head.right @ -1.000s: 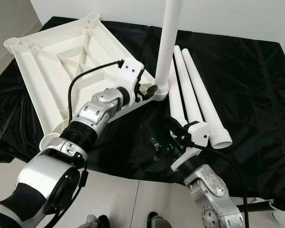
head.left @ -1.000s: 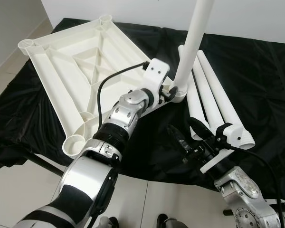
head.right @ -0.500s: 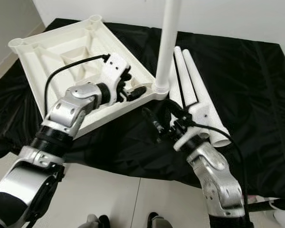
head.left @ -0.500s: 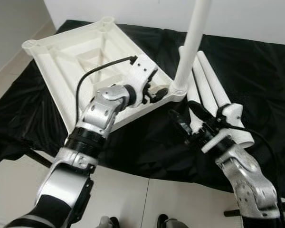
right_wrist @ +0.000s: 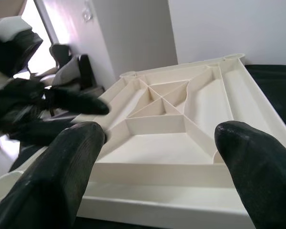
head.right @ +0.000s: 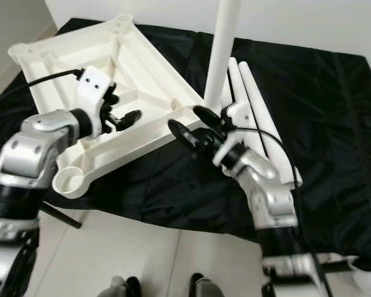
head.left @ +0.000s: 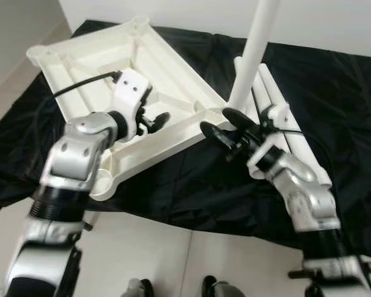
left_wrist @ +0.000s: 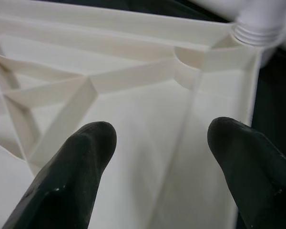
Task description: Building children table
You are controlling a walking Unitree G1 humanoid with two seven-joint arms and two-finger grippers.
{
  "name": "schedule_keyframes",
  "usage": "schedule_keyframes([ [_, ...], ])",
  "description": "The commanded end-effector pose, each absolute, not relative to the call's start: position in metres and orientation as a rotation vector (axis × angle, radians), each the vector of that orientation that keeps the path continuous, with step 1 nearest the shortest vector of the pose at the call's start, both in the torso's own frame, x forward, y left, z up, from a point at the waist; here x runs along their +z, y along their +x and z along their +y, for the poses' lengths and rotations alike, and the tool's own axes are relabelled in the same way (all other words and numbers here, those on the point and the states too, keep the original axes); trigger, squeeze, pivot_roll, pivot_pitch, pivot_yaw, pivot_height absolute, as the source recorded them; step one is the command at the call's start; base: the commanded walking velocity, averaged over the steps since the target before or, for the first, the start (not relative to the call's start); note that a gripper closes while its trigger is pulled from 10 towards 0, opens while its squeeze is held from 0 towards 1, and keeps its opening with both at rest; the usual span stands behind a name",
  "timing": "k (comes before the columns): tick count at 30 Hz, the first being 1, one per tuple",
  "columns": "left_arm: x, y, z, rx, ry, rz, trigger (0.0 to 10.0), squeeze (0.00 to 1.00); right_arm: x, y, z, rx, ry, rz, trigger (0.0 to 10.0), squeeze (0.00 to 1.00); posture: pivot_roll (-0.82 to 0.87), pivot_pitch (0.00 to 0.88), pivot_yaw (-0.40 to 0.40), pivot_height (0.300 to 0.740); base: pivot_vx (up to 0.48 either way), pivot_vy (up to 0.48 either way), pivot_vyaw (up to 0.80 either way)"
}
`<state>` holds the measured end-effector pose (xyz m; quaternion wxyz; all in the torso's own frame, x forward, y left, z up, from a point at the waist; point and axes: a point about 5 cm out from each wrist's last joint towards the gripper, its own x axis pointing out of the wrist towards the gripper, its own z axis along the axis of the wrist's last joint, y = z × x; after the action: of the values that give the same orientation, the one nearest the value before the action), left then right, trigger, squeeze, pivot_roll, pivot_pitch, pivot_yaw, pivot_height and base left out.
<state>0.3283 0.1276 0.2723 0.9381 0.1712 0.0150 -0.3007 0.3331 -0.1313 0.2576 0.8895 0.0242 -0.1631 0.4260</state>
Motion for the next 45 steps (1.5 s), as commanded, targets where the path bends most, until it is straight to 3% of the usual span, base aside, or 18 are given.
schedule_keyframes([
  [1, 0.268, 0.317, 0.118, -0.703, 0.359, 0.062, 10.0, 0.00, 0.256, 0.335, -0.134, 0.910, 0.057, -0.332, 10.0, 0.00, 0.00, 0.292, -0.001, 0.740, 0.000, 0.000, 0.00],
  [8, 0.248, 0.269, 0.097, -0.905, 0.370, 0.154, 10.0, 0.00, 0.284, 0.362, -0.140, 0.962, 0.009, -0.354, 10.0, 0.00, 0.02, 0.351, -0.019, 0.740, 0.000, 0.000, 0.00],
  [21, 0.236, 0.227, 0.078, -0.951, 0.259, 0.239, 10.0, 0.00, 0.293, 0.390, -0.151, 0.970, -0.077, -0.275, 10.0, 0.00, 0.08, 0.426, -0.047, 0.740, 0.000, 0.000, 0.00],
  [37, 0.229, 0.209, 0.079, -0.908, 0.203, 0.313, 10.0, 0.00, 0.352, 0.404, -0.165, 0.639, -0.128, -0.501, 10.0, 0.00, 0.09, 0.413, -0.052, 0.740, 0.000, 0.000, 0.00],
  [45, 0.228, 0.211, 0.080, -0.899, 0.207, 0.326, 10.0, 0.00, 0.353, 0.403, -0.164, 0.699, -0.036, -0.534, 10.0, 0.00, 0.07, 0.381, -0.037, 0.740, 0.000, 0.000, 0.00],
])
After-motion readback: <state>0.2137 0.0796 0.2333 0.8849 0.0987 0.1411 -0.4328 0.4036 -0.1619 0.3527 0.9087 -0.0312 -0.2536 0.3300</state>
